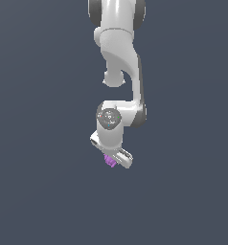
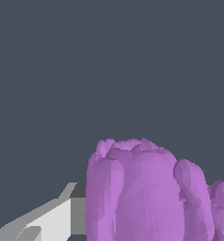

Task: Pick up the object and move it to a goal position.

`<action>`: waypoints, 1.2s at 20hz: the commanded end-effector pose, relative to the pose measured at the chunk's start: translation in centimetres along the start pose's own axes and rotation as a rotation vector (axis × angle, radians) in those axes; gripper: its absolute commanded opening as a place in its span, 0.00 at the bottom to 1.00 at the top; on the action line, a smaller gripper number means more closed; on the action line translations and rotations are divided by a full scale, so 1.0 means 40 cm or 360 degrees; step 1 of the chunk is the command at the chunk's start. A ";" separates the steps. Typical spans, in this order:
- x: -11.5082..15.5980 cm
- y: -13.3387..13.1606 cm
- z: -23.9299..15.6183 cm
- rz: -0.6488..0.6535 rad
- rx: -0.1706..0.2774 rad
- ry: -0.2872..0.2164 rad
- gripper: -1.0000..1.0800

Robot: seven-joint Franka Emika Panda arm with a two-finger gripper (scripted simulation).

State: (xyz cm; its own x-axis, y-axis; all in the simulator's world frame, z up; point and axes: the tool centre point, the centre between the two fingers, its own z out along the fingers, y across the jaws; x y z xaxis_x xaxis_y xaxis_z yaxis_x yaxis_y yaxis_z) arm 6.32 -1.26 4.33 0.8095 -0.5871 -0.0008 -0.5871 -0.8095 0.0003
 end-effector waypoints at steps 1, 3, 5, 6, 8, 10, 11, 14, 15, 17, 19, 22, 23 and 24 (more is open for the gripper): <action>0.000 0.010 -0.012 0.0001 0.0001 0.0001 0.00; -0.001 0.023 -0.026 0.0001 0.0001 0.0001 0.00; -0.002 0.040 -0.044 0.0001 0.0001 0.0001 0.00; -0.002 0.049 -0.055 0.0001 0.0001 0.0001 0.00; -0.004 0.072 -0.080 0.0001 0.0001 0.0001 0.00; -0.005 0.100 -0.110 0.0001 0.0002 0.0000 0.00; -0.006 0.115 -0.127 0.0001 0.0002 0.0000 0.00; -0.008 0.157 -0.175 0.0001 0.0002 0.0000 0.00; -0.008 0.170 -0.189 0.0001 0.0002 0.0000 0.00; -0.009 0.193 -0.215 0.0001 0.0002 0.0000 0.00; -0.009 0.212 -0.237 0.0001 0.0002 0.0000 0.00; -0.008 0.233 -0.261 0.0001 0.0002 0.0000 0.00; -0.008 0.238 -0.267 0.0001 0.0002 0.0000 0.00; -0.007 0.241 -0.272 0.0001 0.0002 0.0000 0.00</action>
State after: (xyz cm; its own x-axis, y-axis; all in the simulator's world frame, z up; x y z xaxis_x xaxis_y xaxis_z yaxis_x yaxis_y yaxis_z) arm 0.63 -8.69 14.85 0.8085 -0.5885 0.0003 -0.5885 -0.8085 -0.0012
